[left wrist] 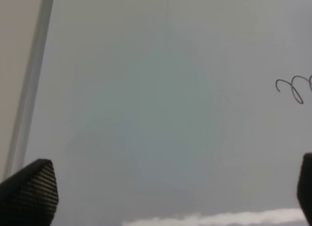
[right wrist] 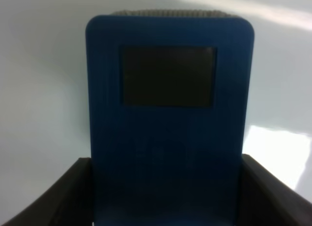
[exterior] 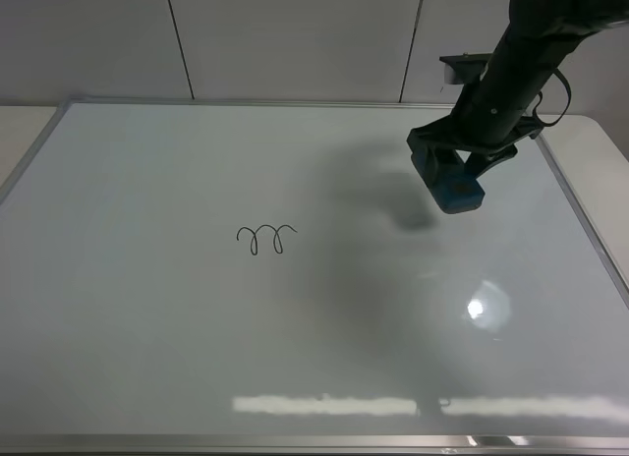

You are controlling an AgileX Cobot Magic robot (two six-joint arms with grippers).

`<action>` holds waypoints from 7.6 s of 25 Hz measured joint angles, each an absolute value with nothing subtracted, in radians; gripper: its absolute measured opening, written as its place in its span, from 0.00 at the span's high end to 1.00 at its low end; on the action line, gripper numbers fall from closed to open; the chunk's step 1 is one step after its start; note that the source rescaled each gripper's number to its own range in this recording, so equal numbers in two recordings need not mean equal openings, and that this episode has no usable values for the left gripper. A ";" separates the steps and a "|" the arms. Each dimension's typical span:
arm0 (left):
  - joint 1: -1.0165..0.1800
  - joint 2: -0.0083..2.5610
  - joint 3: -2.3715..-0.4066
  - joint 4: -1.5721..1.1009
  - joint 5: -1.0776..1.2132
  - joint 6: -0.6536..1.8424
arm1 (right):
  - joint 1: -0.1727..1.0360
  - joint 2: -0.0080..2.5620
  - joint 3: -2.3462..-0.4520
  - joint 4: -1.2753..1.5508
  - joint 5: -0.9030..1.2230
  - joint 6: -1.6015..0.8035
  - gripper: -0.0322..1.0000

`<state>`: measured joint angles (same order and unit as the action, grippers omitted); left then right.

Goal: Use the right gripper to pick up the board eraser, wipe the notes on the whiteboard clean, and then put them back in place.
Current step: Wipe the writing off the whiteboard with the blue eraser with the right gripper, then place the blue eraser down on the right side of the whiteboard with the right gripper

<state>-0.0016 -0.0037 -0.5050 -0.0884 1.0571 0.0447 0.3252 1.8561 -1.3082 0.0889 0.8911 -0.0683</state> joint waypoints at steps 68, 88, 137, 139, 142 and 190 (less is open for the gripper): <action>-0.002 -0.004 -0.505 -0.088 1.057 0.045 | 0.806 2.399 -1.918 0.201 1.172 -0.384 0.97; -0.002 -0.004 -0.505 -0.088 1.057 0.045 | 0.617 2.399 -1.932 0.163 1.169 -0.358 0.97; -0.002 -0.004 -0.505 -0.088 1.057 0.045 | 0.908 2.227 -1.973 -0.056 1.214 -0.029 0.97; -0.002 -0.004 -0.505 -0.088 1.057 0.045 | 0.895 2.203 -1.973 -0.079 1.215 0.000 0.97; -0.002 -0.004 -0.505 -0.088 1.057 0.045 | 0.867 2.160 -1.946 -0.095 1.213 0.027 0.97; -0.002 -0.004 -0.505 -0.088 1.057 0.045 | 0.184 1.607 -0.928 -0.009 0.810 0.187 0.97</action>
